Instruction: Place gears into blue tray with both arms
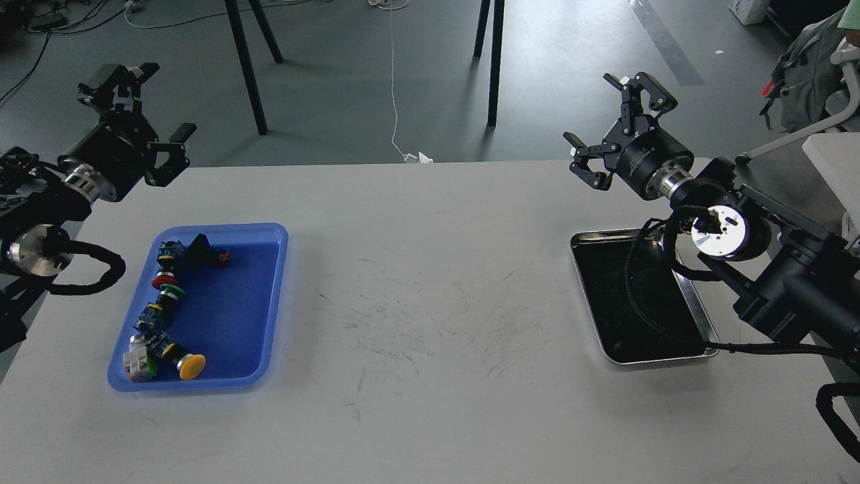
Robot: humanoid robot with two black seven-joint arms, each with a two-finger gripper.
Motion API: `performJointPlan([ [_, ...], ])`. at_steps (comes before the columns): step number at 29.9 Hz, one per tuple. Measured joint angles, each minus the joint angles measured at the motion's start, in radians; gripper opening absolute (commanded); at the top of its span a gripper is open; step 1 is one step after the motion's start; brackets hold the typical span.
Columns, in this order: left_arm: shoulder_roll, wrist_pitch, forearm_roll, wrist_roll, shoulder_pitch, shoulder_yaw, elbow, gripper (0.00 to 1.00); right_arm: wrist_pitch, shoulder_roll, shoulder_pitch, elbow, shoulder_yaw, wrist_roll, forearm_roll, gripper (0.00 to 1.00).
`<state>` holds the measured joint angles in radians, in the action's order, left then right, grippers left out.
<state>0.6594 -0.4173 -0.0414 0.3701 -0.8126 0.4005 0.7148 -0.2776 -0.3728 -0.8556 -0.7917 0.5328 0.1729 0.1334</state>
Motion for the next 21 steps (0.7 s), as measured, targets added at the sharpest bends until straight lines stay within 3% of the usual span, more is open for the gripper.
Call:
performJointPlan([
  [21, -0.006, -0.003, -0.002, -0.023, 0.004, -0.008, 0.003, 0.99, 0.002, 0.000, 0.010, 0.002, 0.010, 0.010, 0.000, 0.99],
])
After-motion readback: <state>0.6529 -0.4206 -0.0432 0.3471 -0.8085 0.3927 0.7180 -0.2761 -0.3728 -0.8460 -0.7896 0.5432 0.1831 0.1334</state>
